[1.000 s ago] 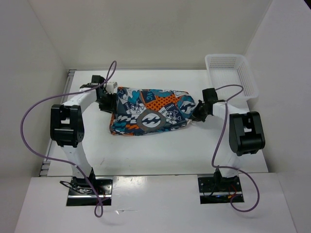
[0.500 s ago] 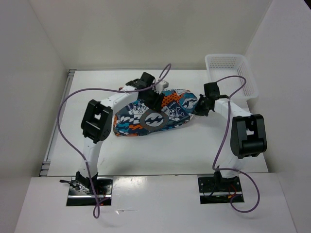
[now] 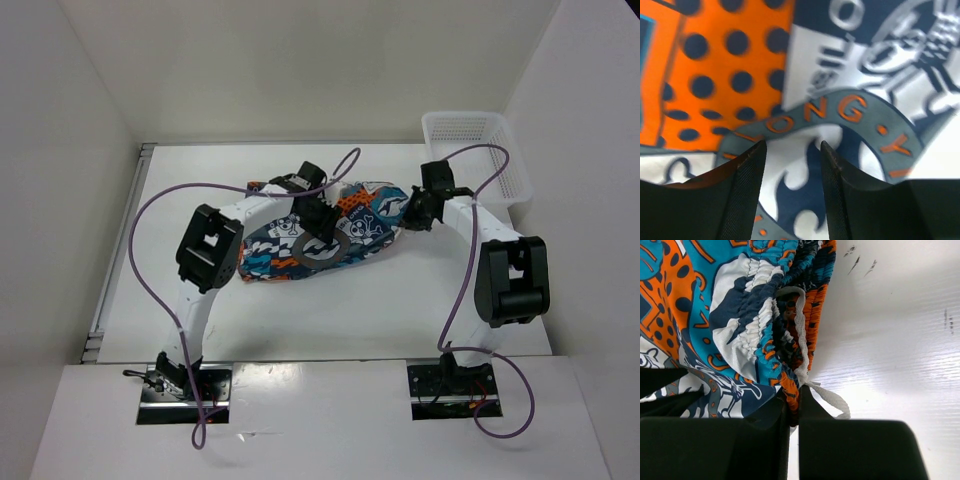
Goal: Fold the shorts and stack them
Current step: Fold the shorts
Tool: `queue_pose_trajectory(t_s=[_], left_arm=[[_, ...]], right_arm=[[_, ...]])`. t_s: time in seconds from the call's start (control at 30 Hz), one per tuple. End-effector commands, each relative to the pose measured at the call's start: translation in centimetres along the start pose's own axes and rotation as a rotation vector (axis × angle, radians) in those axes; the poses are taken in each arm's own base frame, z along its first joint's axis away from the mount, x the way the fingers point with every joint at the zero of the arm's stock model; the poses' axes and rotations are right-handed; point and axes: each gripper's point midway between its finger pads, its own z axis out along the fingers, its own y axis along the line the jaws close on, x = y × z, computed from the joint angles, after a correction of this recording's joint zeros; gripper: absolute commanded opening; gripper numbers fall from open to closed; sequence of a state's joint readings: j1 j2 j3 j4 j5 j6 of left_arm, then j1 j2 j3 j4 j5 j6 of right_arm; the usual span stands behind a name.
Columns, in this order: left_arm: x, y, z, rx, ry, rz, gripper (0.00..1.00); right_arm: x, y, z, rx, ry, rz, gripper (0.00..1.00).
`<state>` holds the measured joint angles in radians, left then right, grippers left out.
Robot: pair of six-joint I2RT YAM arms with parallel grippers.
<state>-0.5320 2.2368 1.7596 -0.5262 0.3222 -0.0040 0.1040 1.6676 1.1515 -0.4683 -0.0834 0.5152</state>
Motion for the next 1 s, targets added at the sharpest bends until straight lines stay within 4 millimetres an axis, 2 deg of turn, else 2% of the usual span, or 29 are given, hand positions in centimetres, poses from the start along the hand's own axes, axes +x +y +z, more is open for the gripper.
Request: queue_pose_trajectory(t_s=[0.0,0.07,0.1,0.13,0.17,0.2,0.27,0.3,0.33,0.4,0.43,0.53,0.6,0.7,0.73,0.8,0.83,0.87,0.9,0.93,0.97], left_arm=[[-3.6,-1.1,-6.6,0.048,-0.110,0.006,0.55],[-4.4,0.3,-9.2,0.028,-0.158,-0.014,0.57],[-4.9,2.3,-11.7,-0.007,-0.203,-0.042,0.58],[-4.9,3.6,-12.7,-0.042,-0.226,-0.057,0.58],[-4.4,4.9,-13.4,-0.073,-0.228,-0.079,0.60],[-2.9,7.6,-13.9,-0.131,-0.218,-0.129,0.60],[-1.1,9.8,-14.0,-0.169,-0.195,-0.181,0.60],[0.7,10.8,-13.3,-0.178,-0.152,-0.219,0.61],[1.7,11.7,-13.4,-0.179,-0.142,-0.248,0.63],[2.9,12.2,-12.6,-0.200,-0.127,-0.255,0.65],[4.2,12.3,-11.8,-0.207,-0.101,-0.267,0.65],[5.0,13.2,-10.9,-0.235,-0.080,-0.275,0.66],[6.1,13.6,-9.5,-0.227,-0.043,-0.291,0.67],[6.1,13.4,-8.8,-0.198,-0.037,-0.295,0.68],[6.3,13.2,-8.1,-0.171,-0.035,-0.298,0.69],[6.3,12.4,-7.3,-0.127,-0.024,-0.297,0.71],[5.8,11.7,-6.9,-0.101,-0.028,-0.285,0.71],[6.1,11.3,-6.2,-0.059,-0.019,-0.293,0.71],[5.6,10.2,-5.6,-0.035,-0.017,-0.271,0.71],[6.3,10.3,-4.8,-0.030,0.003,-0.281,0.71],[6.1,9.7,-4.3,-0.013,0.008,-0.272,0.71]], right_arm=[[-3.6,1.1,-2.8,-0.008,-0.110,-0.049,0.00],[-4.1,1.2,-3.1,-0.002,-0.122,-0.058,0.00],[-4.6,1.1,-3.4,0.008,-0.133,-0.072,0.00],[-4.6,1.1,-3.4,0.009,-0.133,-0.088,0.00],[-5.0,1.1,-3.6,0.018,-0.143,-0.087,0.00],[-5.4,1.1,-3.6,0.025,-0.151,-0.101,0.00],[-5.5,1.1,-3.8,0.026,-0.151,-0.113,0.00],[-5.9,1.0,-3.7,0.037,-0.158,-0.123,0.00],[-5.6,0.8,-3.7,0.042,-0.149,-0.132,0.00],[-6.3,1.0,-3.9,0.050,-0.159,-0.144,0.00],[-6.6,0.9,-3.9,0.064,-0.161,-0.143,0.00],[-7.4,0.1,-4.6,0.118,-0.183,-0.184,0.00],[-8.7,0.0,-5.5,0.145,-0.213,-0.234,0.00],[-10.7,-0.1,-7.3,0.195,-0.260,-0.293,0.00],[-11.5,1.1,-8.5,0.191,-0.304,-0.317,0.00],[-11.2,2.5,-8.8,0.192,-0.302,-0.389,0.00],[-11.5,4.0,-9.1,0.183,-0.324,-0.420,0.00],[-9.7,6.4,-8.1,0.167,-0.295,-0.497,0.00],[-8.6,7.8,-7.5,0.153,-0.270,-0.570,0.00],[-8.0,9.8,-7.4,0.133,-0.276,-0.624,0.00],[-5.1,12.3,-6.8,0.113,-0.240,-0.718,0.00]])
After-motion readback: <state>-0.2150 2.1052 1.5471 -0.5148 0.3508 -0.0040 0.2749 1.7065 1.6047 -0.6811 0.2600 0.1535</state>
